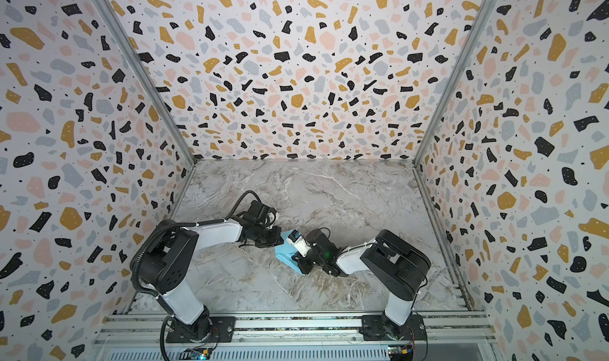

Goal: Fold a paper plane with a square sheet of paper (pick it up from the middle)

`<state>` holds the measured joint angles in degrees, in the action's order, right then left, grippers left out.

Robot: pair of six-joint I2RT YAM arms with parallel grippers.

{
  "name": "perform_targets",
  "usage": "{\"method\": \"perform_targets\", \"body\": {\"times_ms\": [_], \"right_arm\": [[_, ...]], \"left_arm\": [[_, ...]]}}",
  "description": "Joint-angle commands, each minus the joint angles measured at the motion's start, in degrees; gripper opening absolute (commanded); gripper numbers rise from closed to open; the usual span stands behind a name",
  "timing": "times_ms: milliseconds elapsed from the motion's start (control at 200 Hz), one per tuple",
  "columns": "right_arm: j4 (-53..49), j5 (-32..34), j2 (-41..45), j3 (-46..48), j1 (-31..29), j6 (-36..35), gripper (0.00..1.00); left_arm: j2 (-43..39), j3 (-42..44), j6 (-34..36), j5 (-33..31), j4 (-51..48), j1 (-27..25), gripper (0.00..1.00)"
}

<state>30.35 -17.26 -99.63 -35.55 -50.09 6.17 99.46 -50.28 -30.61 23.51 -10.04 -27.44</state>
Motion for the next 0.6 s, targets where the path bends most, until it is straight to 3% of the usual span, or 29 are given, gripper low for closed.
{"method": "perform_targets", "body": {"times_ms": [0,596], "right_arm": [[-2.22,1.17,-0.73,-1.54,0.25,0.30,0.03],[-4.78,-2.12,-1.52,-2.58,0.34,-1.24,0.07]], "left_arm": [[1.53,0.62,1.12,-0.91,-1.68,-0.16,0.02],[1.61,0.36,0.97,-0.07,-1.47,-0.16,0.02]]}}
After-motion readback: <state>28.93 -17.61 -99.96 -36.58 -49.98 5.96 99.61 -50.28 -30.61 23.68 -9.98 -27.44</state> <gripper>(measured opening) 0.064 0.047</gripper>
